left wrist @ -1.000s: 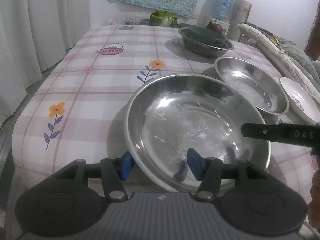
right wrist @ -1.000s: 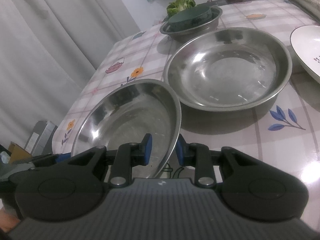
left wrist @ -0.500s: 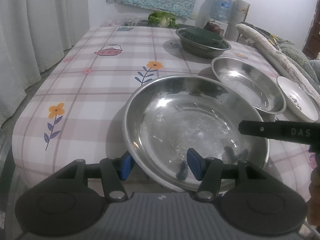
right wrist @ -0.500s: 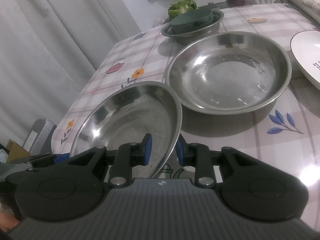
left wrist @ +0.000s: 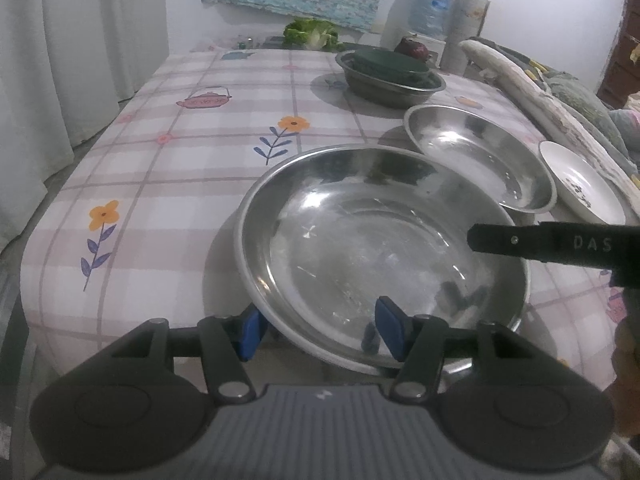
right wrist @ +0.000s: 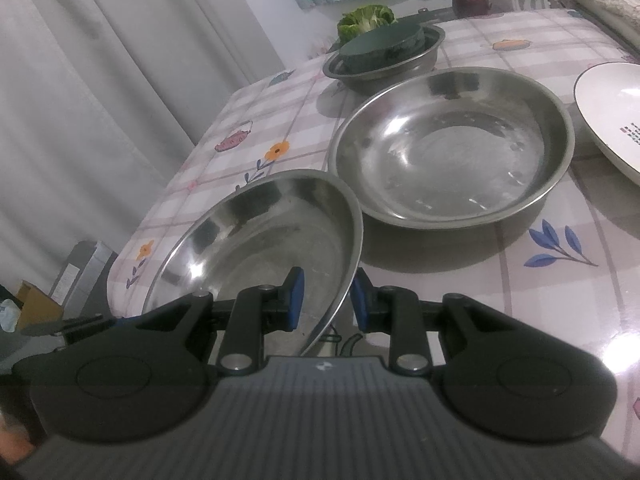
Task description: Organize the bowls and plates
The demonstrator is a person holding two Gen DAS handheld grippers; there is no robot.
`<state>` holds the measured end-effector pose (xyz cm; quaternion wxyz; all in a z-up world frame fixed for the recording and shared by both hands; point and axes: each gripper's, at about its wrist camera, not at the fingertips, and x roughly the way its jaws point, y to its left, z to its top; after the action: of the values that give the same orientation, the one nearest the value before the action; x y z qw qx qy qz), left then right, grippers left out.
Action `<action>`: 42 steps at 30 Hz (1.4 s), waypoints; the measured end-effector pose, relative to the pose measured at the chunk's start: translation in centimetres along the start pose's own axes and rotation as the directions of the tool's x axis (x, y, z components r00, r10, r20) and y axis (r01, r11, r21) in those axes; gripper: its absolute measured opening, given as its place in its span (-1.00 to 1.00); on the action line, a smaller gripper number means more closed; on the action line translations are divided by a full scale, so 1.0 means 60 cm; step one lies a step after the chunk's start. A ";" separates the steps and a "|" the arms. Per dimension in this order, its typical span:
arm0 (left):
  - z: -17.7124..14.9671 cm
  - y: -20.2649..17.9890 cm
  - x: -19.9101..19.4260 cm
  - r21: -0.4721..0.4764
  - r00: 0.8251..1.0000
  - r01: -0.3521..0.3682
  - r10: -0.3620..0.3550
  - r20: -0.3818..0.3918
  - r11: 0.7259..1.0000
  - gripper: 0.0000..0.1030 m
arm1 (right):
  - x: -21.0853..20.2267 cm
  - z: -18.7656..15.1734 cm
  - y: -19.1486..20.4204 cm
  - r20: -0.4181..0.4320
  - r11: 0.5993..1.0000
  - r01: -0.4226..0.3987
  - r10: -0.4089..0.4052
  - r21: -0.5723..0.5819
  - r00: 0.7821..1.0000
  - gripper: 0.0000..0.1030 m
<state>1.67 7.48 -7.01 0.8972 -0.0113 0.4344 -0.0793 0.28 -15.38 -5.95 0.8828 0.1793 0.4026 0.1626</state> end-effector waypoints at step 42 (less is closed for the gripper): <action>0.030 0.009 0.024 0.008 0.987 -0.160 0.160 0.003 0.987 -0.17 | 0.025 0.006 0.003 0.019 0.998 0.030 -0.029 -0.055 0.999 -0.61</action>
<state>4.06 7.70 -7.05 0.9013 0.0273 0.4323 -0.0087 1.45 -14.67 -6.61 0.8933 0.1504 0.3927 0.1588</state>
